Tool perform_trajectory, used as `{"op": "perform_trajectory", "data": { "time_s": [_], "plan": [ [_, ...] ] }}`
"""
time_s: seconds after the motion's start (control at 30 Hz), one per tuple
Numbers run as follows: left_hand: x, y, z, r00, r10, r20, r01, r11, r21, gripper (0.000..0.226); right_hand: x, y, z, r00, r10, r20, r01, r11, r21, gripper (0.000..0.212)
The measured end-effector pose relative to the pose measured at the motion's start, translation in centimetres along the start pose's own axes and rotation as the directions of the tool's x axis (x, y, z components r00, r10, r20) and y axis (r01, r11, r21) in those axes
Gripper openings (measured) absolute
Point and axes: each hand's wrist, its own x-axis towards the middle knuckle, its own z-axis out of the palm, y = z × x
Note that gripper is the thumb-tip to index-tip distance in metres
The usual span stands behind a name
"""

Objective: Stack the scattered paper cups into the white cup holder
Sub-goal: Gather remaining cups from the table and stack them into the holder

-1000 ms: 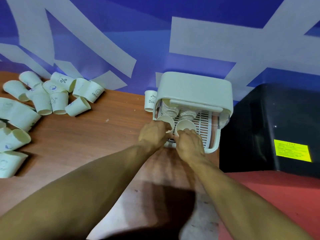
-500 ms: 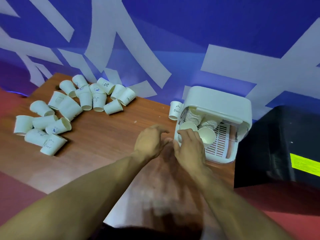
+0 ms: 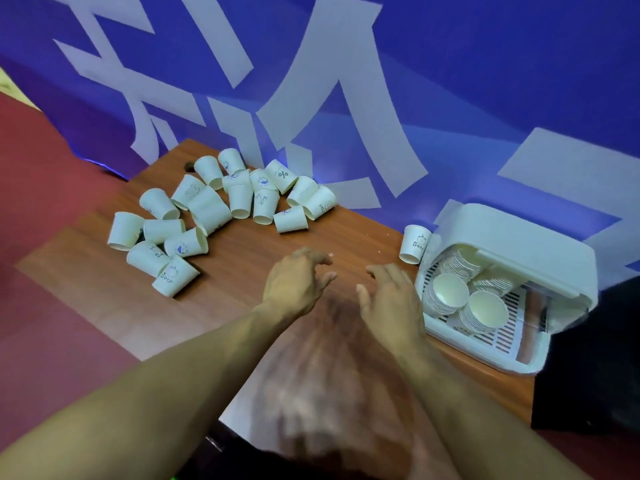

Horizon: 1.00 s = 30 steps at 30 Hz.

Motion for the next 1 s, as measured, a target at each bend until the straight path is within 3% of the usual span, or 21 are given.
{"op": "perform_trajectory", "data": {
  "time_s": [0.17,0.3,0.4,0.6,0.8,1.0],
  "plan": [
    [0.2,-6.6,-2.2,0.993,-0.084,-0.084,0.079,0.995,-0.066,0.025,2.7,-5.6,3.5,0.988,-0.100,0.118,0.100,0.995,0.012,0.033],
    [0.3,-14.6,-3.7,0.972,-0.200,-0.126,0.178,0.970,-0.164,0.021,6.2,-11.8,8.1,0.985,-0.101,0.140,0.094,0.994,0.053,0.030],
    [0.1,-21.6,-4.9,0.924,-0.356,-0.141,0.315,0.916,-0.249,0.017,8.7,-16.8,12.4,0.974,-0.075,0.215,0.052,0.993,0.109,0.031],
    [0.0,-32.9,-8.4,0.834,-0.517,-0.189,0.464,0.845,-0.265,0.016,10.7,-25.6,20.4,0.909,-0.102,0.404,0.039,0.986,0.161,0.030],
    [0.9,-38.0,-9.6,0.746,-0.647,-0.157,0.580,0.747,-0.325,0.026,11.1,-29.6,25.4,0.854,-0.063,0.517,-0.008,0.991,0.133,0.032],
    [0.6,-39.4,-8.1,0.686,-0.727,-0.034,0.641,0.626,-0.444,0.025,10.7,-30.0,27.3,0.858,-0.006,0.514,-0.031,0.997,0.065,0.037]
  ]
}}
